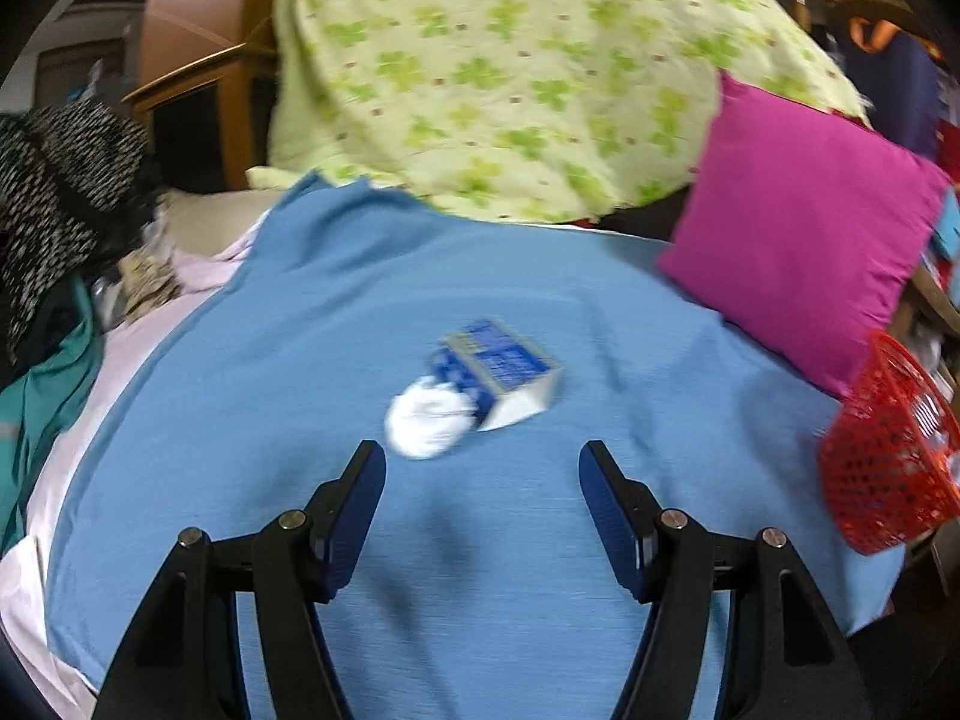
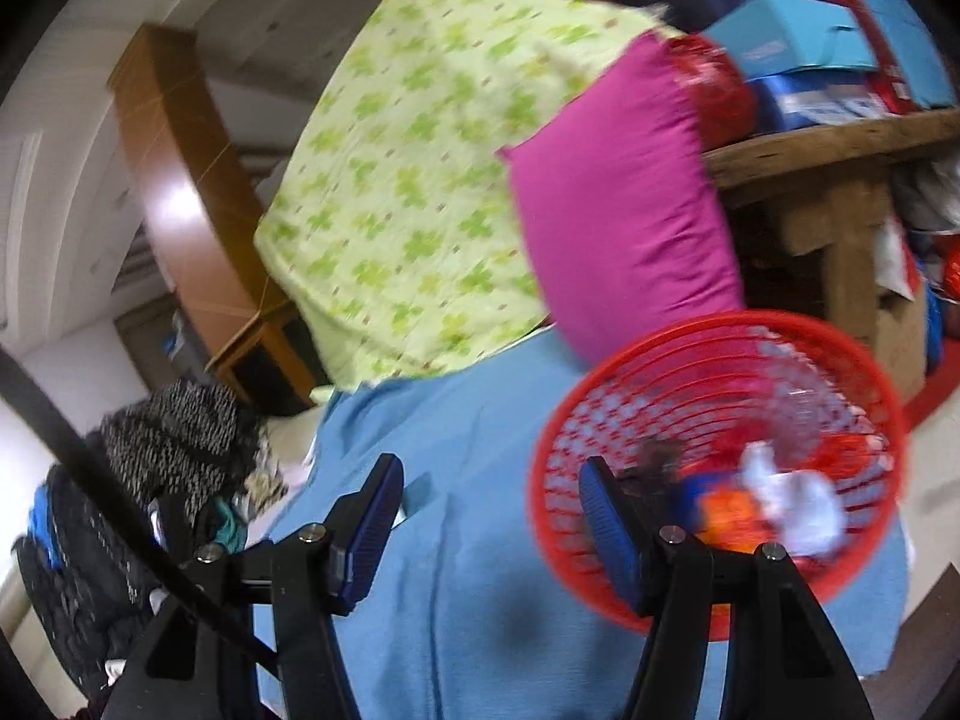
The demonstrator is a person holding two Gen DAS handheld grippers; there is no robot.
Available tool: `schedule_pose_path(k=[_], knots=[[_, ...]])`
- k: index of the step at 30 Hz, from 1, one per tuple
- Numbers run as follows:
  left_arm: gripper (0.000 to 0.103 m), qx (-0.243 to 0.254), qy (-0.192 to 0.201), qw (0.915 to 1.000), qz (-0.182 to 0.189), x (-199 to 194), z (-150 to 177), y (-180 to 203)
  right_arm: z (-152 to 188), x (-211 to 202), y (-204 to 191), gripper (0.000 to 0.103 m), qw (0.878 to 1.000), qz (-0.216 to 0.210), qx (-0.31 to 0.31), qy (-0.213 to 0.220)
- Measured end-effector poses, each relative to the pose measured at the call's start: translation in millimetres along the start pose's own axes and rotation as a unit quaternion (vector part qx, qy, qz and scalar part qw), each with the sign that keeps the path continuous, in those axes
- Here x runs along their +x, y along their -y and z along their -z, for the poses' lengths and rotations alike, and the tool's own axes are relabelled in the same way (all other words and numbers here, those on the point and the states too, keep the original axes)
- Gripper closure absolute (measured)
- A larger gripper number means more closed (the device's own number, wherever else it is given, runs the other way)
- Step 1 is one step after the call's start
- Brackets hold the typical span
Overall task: Collect trash
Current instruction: 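Grasp the blue medicine box with the right tool while the left tool grasps the white tissue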
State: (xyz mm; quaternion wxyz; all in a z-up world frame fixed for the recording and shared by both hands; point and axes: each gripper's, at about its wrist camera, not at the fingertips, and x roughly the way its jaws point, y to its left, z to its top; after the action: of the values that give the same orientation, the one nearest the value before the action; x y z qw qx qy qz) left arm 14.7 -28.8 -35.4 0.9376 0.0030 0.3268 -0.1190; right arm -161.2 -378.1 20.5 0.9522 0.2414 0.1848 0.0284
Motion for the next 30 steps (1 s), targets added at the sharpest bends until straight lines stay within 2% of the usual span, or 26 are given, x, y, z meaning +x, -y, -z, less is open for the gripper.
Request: schedule_pose_path(k=[7,15,30], knots=[[0.035,-0.032,-0.024,0.9992,-0.01,22.2,11.5,-38.8,16.5,73.2,-46.6,0.038,0.996,-0.022,-0.044,-0.068],[0.035,-0.054,-0.038,0.9978,-0.009,35.3,10.4,-56.2,38.7,176.4,-87.9,0.038,0.983,-0.047,-0.091,-0.15],[0.035,-0.039,-0.072,0.9966,-0.006,74.3,6.1,-64.9,69.0,321.8,-115.9,0.037,0.965,-0.062,-0.13,-0.219]])
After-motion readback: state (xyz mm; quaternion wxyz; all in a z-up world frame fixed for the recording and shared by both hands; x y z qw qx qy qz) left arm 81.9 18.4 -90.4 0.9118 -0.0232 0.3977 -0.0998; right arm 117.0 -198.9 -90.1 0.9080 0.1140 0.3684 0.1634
